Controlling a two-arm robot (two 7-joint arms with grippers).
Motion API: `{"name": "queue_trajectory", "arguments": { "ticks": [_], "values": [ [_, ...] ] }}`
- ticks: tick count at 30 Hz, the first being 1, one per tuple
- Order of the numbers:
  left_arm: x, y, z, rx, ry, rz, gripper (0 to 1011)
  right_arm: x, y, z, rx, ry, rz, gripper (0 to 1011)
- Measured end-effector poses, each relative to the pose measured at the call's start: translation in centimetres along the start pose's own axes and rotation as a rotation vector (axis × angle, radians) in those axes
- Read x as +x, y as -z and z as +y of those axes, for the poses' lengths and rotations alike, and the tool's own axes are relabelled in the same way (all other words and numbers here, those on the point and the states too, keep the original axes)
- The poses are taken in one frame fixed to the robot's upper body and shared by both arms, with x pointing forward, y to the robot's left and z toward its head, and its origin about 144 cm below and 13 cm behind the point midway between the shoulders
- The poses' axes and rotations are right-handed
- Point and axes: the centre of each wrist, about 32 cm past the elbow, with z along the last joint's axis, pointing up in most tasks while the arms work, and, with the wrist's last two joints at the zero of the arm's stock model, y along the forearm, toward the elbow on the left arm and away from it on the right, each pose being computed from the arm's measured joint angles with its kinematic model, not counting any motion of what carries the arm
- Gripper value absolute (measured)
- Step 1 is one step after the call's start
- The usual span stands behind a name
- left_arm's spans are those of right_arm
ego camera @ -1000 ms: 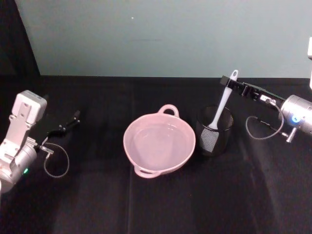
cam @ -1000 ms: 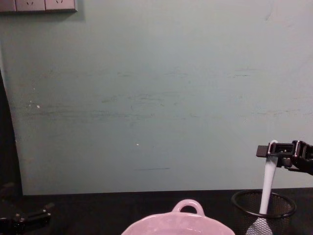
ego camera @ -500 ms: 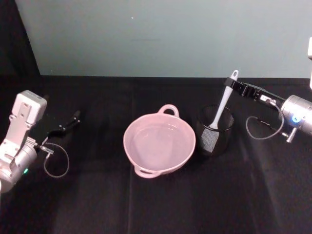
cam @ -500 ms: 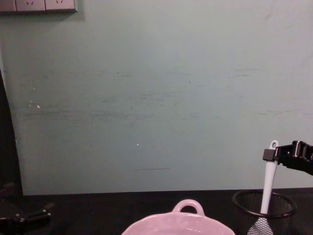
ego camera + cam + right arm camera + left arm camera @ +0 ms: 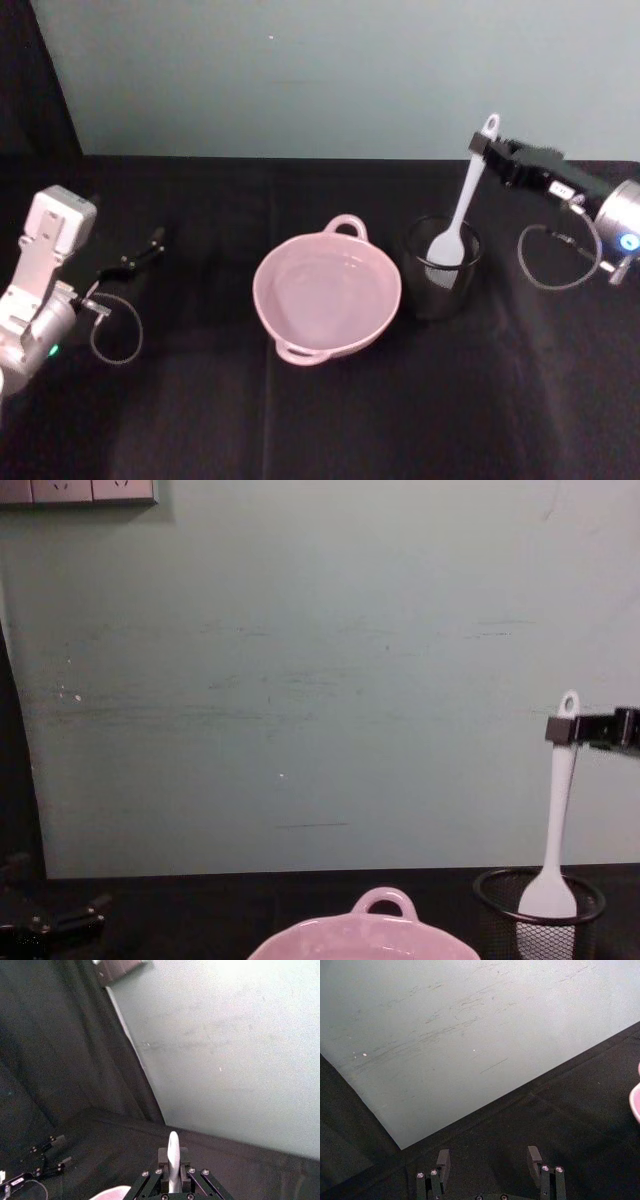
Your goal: Use the one hand to pick up the spoon and stir the clear water in the bowl.
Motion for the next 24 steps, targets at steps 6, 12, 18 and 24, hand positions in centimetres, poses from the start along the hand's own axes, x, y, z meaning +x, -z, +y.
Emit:
{"name": "queue_trajectory", "arguments": {
  "ticks": [6, 12, 18, 24],
  "values": [
    [0.0, 0.0, 0.0, 0.0, 0.0, 0.0, 1011, -1.5, -1.9, -0.7, 0.028, -0.017, -0.109, 127],
    [0.0, 0.0, 0.0, 0.0, 0.0, 0.0, 1011, -2.6, -4.1, -1.0, 0.035, -0.034, -0.178, 126],
    [0.0, 0.0, 0.0, 0.0, 0.0, 0.0, 1011, -4.1, -6.6, -0.4, 0.046, -0.073, -0.246, 127],
    [0.0, 0.0, 0.0, 0.0, 0.0, 0.0, 1011, -6.0, -8.0, 0.4, 0.063, -0.144, -0.296, 126]
  ]
}}
